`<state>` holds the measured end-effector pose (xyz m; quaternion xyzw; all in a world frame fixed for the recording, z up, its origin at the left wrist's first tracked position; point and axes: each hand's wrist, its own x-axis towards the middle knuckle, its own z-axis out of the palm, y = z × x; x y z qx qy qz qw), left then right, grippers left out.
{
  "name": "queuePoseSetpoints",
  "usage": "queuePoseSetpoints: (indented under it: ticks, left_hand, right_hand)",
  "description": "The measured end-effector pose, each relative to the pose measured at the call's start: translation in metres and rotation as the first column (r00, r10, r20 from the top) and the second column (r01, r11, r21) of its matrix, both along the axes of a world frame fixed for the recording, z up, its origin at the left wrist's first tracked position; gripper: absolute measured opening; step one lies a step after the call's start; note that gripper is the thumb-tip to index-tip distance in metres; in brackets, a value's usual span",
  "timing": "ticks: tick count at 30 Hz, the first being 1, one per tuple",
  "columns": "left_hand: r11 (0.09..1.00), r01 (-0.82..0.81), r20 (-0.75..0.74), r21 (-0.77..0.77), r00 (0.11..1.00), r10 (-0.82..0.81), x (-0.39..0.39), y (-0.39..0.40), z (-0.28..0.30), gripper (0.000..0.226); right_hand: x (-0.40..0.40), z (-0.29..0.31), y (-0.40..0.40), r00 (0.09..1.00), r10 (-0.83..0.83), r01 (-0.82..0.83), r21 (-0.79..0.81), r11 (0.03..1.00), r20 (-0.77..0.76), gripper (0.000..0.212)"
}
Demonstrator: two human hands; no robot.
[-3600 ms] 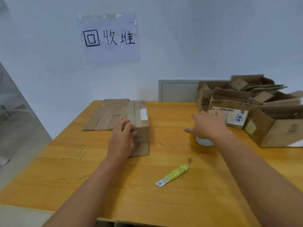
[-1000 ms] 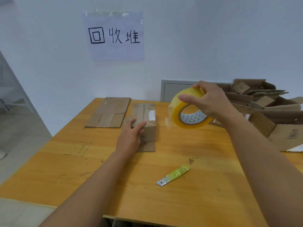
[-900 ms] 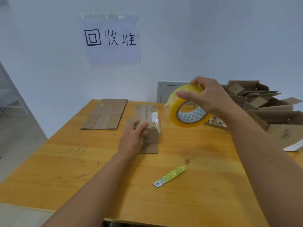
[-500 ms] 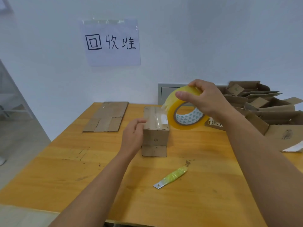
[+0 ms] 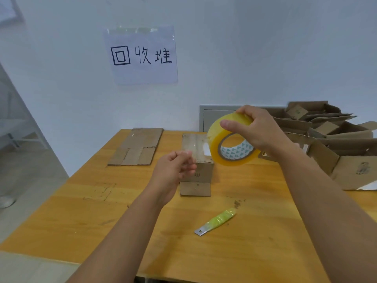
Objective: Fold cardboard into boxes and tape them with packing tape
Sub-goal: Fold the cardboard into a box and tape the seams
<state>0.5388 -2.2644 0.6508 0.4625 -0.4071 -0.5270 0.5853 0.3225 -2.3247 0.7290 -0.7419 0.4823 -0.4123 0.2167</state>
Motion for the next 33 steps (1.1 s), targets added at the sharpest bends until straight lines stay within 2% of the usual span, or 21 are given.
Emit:
queuePoseSetpoints:
  ticks: [7,15,18,21,25,28,31,33]
  left_hand:
    - [0.995,0.081,0.026,-0.053,0.997,-0.079,0.011,0.004,-0.002,0.025]
    - [0.999,-0.042,0.047,0.026,0.998,0.04,0.005,0.002,0.0,0.024]
    - [0.997,-0.08,0.104,0.006,0.991,0.079,0.005,0.0,-0.002,0.026]
    - [0.998,-0.052,0.123,-0.018,0.991,0.054,0.009,-0.001,-0.004,0.025]
    - [1.0,0.001,0.088,-0.008,0.996,-0.001,0.012,0.0,-0.005,0.028]
    - [0.998,0.048,-0.007,0.037,0.999,-0.048,0.012,0.0,-0.007,0.028]
    - [0.998,0.029,-0.06,0.051,0.998,-0.026,0.01,-0.001,-0.008,0.03]
    - [0.999,0.009,-0.043,0.05,0.999,-0.007,0.008,-0.001,-0.008,0.033]
  right_hand:
    - [-0.003,-0.015,-0.005,1.0,-0.012,0.012,0.01,1.0,-0.013,0.067]
    - [0.002,-0.025,-0.01,1.0,0.005,-0.005,0.018,1.0,-0.001,0.07]
    - [0.001,-0.026,-0.012,1.0,0.005,-0.005,0.007,1.0,-0.002,0.069]
    - [-0.002,-0.031,-0.014,0.999,-0.003,0.003,-0.003,1.0,-0.044,0.07]
    - [-0.009,-0.043,-0.015,0.999,-0.011,0.012,0.016,1.0,-0.046,0.072]
    - [-0.012,-0.048,-0.014,1.0,-0.011,0.011,0.03,0.999,-0.027,0.068]
    - [-0.016,-0.052,-0.017,1.0,-0.018,0.017,0.039,0.999,0.009,0.067]
    - [-0.017,-0.055,-0.018,1.0,-0.014,0.013,0.049,0.999,0.015,0.071]
